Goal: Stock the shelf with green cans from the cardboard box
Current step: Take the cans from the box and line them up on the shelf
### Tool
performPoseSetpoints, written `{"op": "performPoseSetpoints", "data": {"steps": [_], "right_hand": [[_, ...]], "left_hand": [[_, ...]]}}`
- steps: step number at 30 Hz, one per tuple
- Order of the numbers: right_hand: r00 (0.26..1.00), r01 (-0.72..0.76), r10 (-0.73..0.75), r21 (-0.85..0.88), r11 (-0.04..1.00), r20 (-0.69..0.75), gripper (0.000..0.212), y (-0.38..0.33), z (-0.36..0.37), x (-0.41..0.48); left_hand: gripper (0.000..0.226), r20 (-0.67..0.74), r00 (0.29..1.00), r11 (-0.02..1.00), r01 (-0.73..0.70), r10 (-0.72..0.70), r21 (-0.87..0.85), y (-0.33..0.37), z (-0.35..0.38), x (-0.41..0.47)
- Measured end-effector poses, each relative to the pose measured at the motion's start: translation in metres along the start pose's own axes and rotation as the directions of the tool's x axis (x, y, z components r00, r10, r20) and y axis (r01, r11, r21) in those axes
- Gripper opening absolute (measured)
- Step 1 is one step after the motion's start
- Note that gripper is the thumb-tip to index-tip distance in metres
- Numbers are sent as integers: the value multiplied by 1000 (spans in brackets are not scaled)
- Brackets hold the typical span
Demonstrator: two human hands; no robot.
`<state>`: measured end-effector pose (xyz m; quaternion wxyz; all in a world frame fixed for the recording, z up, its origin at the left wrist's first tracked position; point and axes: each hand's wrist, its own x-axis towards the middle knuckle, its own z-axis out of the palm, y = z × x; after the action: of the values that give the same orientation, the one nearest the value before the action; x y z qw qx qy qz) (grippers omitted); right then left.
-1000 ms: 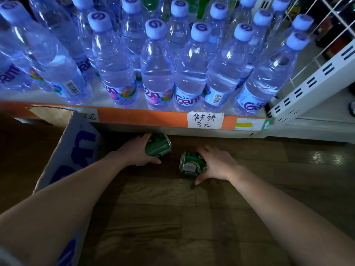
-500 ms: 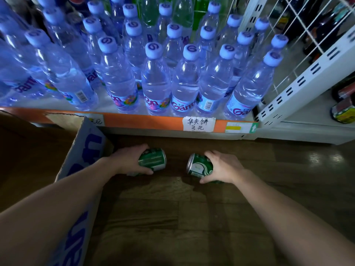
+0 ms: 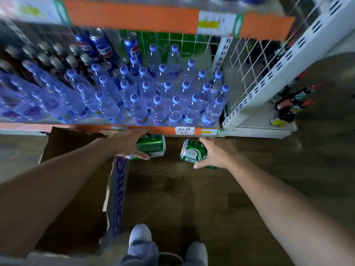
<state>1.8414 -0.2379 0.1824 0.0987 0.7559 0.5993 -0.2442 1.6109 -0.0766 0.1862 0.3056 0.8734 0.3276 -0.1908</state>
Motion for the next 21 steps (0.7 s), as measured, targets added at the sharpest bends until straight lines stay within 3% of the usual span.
{"op": "performPoseSetpoints", "data": {"steps": [8, 17, 21], "right_hand": [[993, 70, -81, -123, 990, -82, 90, -31, -183, -82], [974, 28, -69, -187, 982, -214, 98, -54, -382, -164], [969, -43, -9, -203, 978, -246, 103, -64, -451, -195]], "left_hand": [[67, -14, 998, 994, -64, 66, 94, 78, -153, -94], [71, -156, 975, 960, -114, 157, 254, 149, -332, -183], [84, -211, 962, 938, -99, 176, 332, 170, -398, -220]]}}
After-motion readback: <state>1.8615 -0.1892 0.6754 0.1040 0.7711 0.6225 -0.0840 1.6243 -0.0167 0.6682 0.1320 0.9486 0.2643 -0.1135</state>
